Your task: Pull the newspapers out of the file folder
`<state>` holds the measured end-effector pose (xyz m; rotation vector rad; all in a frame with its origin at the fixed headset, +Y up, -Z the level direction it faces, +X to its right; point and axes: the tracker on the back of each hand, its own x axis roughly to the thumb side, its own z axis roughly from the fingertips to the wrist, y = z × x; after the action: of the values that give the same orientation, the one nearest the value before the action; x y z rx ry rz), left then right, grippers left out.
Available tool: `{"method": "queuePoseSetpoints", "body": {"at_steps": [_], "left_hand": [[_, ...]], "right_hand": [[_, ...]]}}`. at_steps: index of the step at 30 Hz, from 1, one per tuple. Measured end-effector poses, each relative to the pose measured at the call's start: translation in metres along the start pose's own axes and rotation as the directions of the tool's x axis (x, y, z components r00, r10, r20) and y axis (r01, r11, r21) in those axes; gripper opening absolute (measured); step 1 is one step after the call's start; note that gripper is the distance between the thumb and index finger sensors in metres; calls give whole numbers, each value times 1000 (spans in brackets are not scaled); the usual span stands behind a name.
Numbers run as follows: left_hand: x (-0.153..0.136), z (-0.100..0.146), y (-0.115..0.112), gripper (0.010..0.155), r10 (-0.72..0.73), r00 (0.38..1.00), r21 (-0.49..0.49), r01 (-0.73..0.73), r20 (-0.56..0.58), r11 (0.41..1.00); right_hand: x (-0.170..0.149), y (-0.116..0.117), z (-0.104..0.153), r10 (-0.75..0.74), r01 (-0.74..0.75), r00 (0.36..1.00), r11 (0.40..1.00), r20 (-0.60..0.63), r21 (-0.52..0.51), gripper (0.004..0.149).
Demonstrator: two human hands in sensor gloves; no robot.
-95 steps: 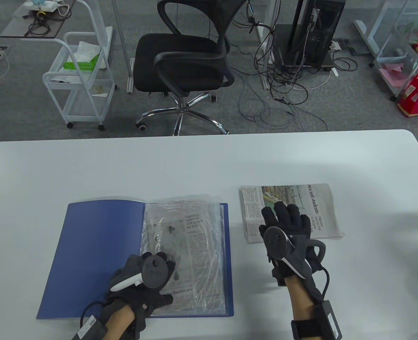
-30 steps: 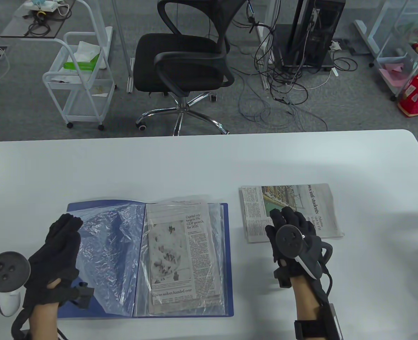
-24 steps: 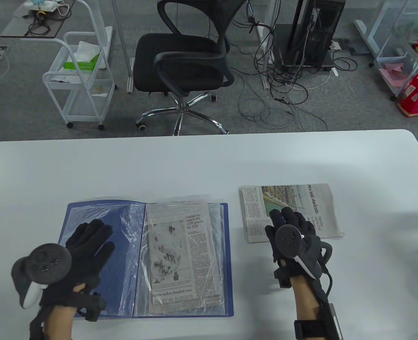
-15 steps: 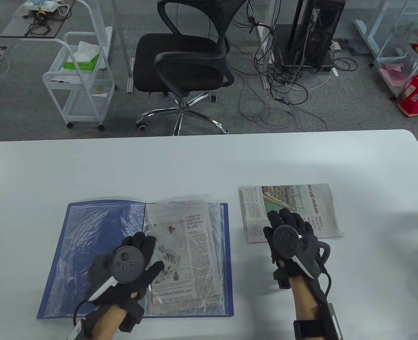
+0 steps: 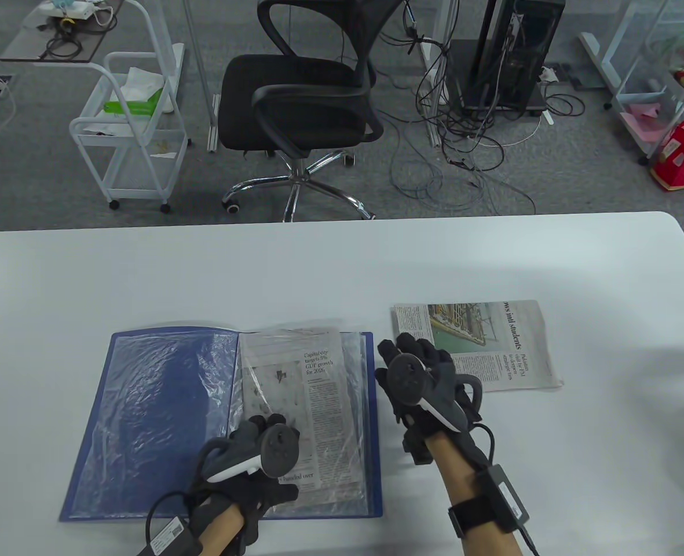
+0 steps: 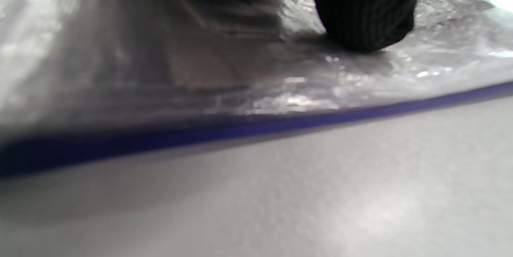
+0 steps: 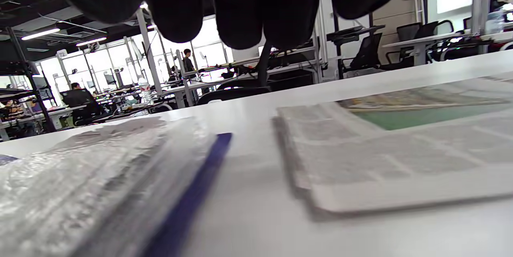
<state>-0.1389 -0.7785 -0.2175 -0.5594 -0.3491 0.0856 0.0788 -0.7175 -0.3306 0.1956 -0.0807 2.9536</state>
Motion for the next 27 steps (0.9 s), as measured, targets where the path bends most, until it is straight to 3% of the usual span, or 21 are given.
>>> {"method": "queuePoseSetpoints", "body": {"at_steps": [6,11,14,17,19,23,27], "left_hand": [[1,0,0,84,-12,1000,7,12,-5,1000],[1,0,0,83,-17,1000,10,17,-5,1000],[1,1,-1,84,-10,1000,2,10,5,1000],[1,2,-2,84,-10,1000,-1,10,10,1000],[1,2,-3,83,-10,1000,-1,10,14,1000],[1,1,-3,83,4,1000,1,-4,10,1000],[-1,1,-4,84,20,1000,-6,-19,6,1000]], "right_hand": [[61,27,-62,-10,14,1000,993,-29,118,56],[90,55,-96,108,-99,993,978,-40,186,55],[95,61,-105,171,-163,984,975,-42,151,39],[93,58,-112,126,-115,989,983,-74,143,38],[90,51,-116,103,-98,987,994,-125,46,38],[87,42,-120,84,-75,988,995,-126,72,39],[90,37,-119,93,-79,992,985,-89,151,54]]}}
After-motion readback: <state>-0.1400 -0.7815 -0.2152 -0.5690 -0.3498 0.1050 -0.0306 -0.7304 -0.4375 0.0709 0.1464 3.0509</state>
